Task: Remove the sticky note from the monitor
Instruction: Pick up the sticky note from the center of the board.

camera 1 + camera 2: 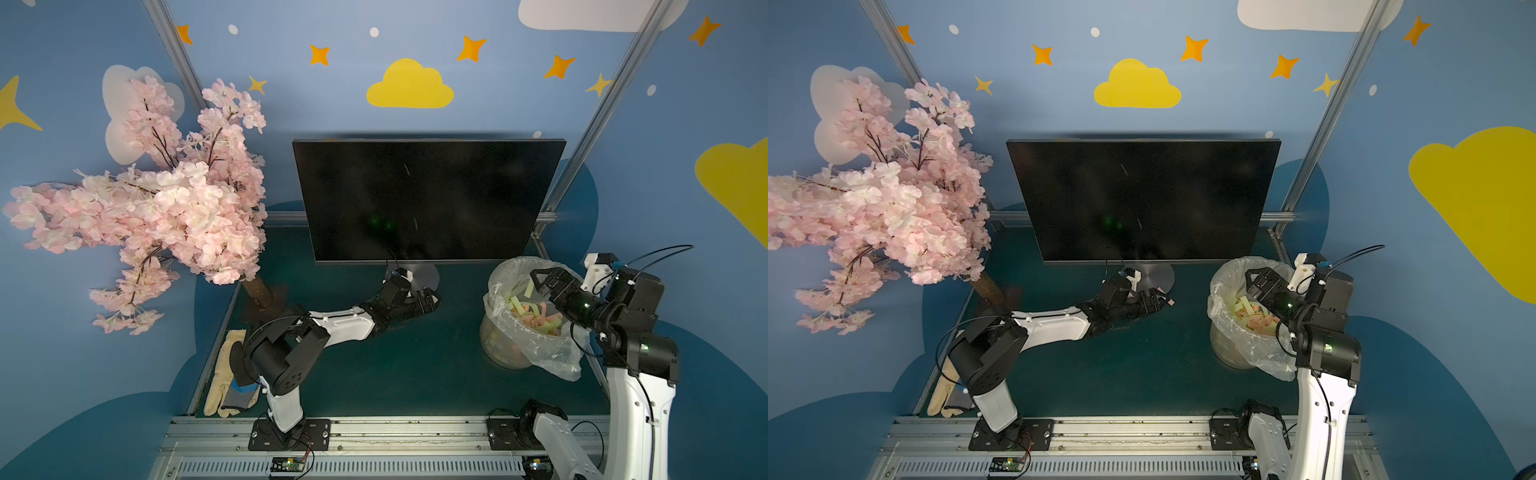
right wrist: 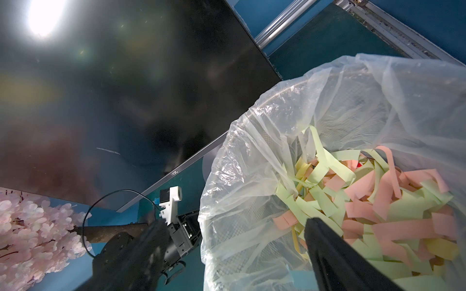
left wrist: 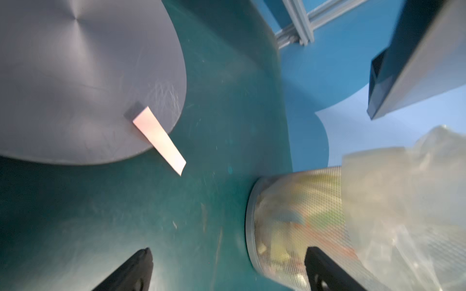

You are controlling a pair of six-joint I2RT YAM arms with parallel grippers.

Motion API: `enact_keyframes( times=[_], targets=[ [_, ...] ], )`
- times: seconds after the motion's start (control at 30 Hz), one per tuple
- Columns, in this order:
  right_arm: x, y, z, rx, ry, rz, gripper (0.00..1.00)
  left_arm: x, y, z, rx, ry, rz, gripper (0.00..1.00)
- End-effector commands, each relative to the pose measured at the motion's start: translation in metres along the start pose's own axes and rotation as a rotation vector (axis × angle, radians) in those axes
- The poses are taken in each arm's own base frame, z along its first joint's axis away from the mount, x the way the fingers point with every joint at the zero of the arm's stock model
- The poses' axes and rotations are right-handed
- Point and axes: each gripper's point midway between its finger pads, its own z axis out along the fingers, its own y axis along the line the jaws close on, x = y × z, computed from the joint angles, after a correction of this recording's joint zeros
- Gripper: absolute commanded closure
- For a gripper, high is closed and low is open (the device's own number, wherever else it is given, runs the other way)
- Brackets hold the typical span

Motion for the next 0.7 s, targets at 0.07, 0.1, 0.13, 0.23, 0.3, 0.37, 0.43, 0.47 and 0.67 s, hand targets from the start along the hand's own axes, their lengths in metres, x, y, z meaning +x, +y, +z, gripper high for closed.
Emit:
enact_keyframes(
  times=[0.07,0.1,0.13,0.23,0.3,0.37,0.43,0.47,0.67],
  targets=[
    [-0.008,0.015,-0.006,-0.052,-0.034,-0.012,0.1,-0.026,-0.019,0.015,0.144,-0.211,-0.029,0.05],
    [-0.008,0.016,-0.007,-0.054,-0.034,-0.012,0.1,-0.026,-0.014,0.018,0.14,-0.23,-0.039,0.05],
    [-0.008,0.017,-0.008,-0.056,-0.034,-0.014,0.1,-0.026,-0.011,0.022,0.142,-0.245,-0.052,0.06],
    [-0.009,0.019,-0.009,-0.061,-0.036,-0.018,0.1,-0.021,0.0,0.031,0.135,-0.261,-0.073,0.08],
    [-0.009,0.02,-0.009,-0.062,-0.033,-0.021,0.1,-0.019,0.004,0.037,0.126,-0.263,-0.069,0.09],
    [-0.009,0.021,-0.01,-0.064,-0.035,-0.023,0.1,-0.017,0.009,0.04,0.114,-0.268,-0.074,0.09],
    [-0.009,0.022,-0.009,-0.065,-0.031,-0.025,0.1,-0.016,0.013,0.044,0.106,-0.269,-0.08,0.1],
    [-0.009,0.022,-0.009,-0.065,-0.031,-0.028,0.1,-0.016,0.015,0.045,0.102,-0.27,-0.087,0.1],
    [-0.01,0.024,-0.01,-0.066,-0.03,-0.031,0.1,-0.013,0.025,0.055,0.073,-0.268,-0.1,0.13]
  ],
)
